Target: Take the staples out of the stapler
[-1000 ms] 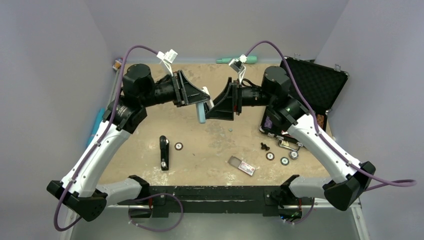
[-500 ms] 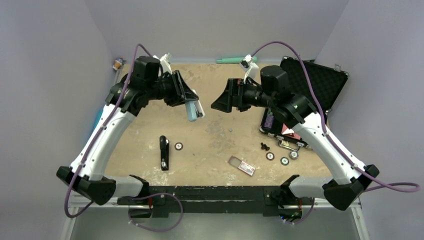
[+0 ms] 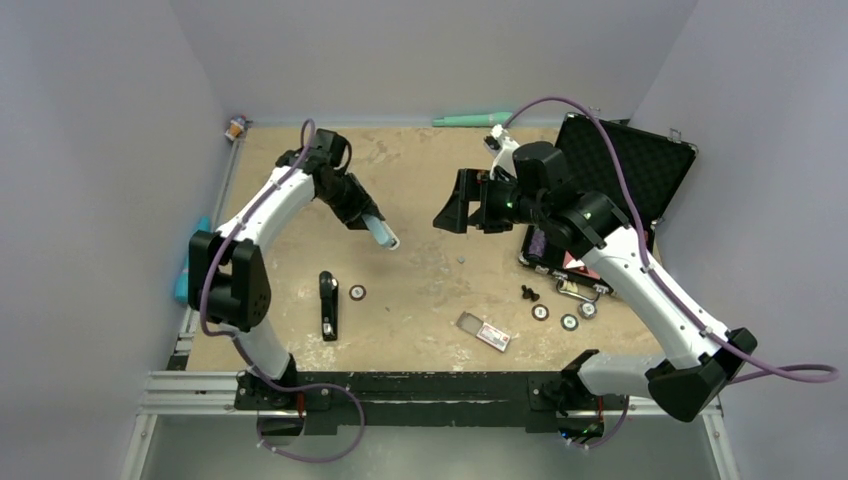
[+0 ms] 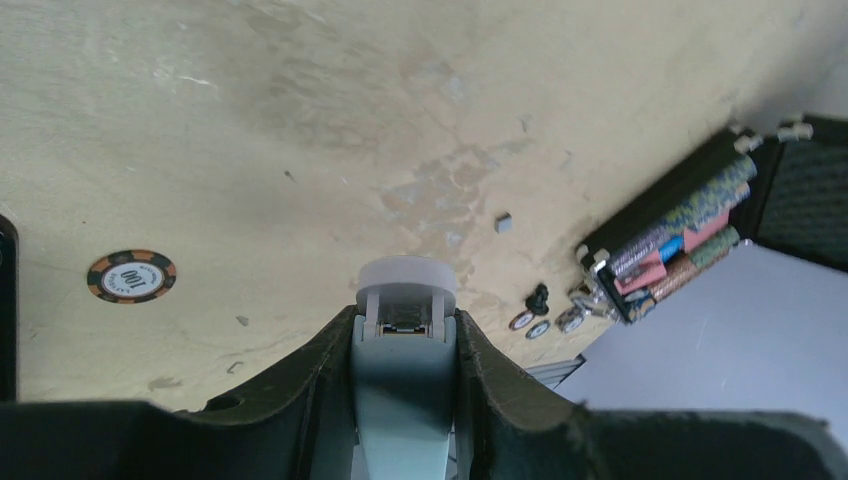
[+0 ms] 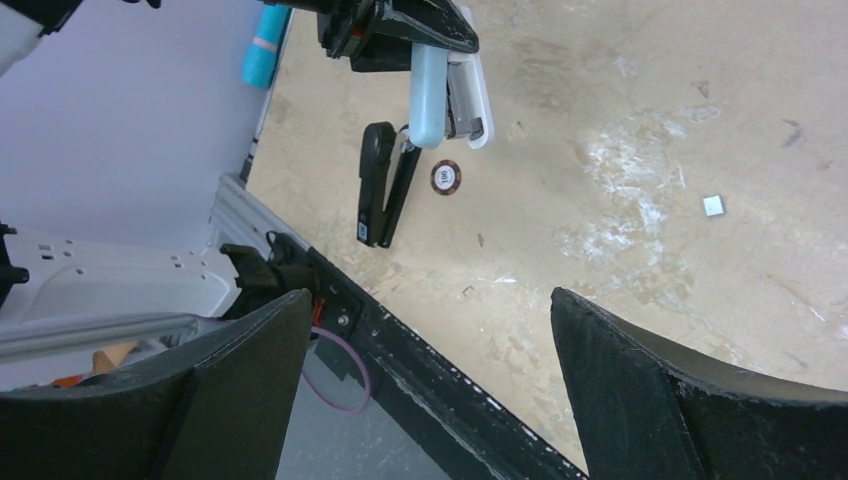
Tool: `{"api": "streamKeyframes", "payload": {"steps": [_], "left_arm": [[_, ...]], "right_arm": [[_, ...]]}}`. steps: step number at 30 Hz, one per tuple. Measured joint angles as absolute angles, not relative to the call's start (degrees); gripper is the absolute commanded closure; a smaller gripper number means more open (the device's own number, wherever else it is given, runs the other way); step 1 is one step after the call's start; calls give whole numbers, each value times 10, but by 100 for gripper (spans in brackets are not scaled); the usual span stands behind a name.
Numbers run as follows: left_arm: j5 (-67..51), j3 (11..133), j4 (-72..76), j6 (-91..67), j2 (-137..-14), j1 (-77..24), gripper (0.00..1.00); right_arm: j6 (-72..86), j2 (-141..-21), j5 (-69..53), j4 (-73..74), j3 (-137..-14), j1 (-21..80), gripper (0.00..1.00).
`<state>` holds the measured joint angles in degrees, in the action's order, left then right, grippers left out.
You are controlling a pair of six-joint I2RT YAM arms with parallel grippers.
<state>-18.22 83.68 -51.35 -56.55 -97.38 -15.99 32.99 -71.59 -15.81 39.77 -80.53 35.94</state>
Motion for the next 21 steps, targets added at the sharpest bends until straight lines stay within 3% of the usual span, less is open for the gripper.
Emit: {"api": "streamKeyframes", "payload": {"steps": [21], "left_arm": [[-168,868,-457,-767,-1174,-12,100]], "right_arm": [[329,-715,-100,437,-833,314,4]]}}
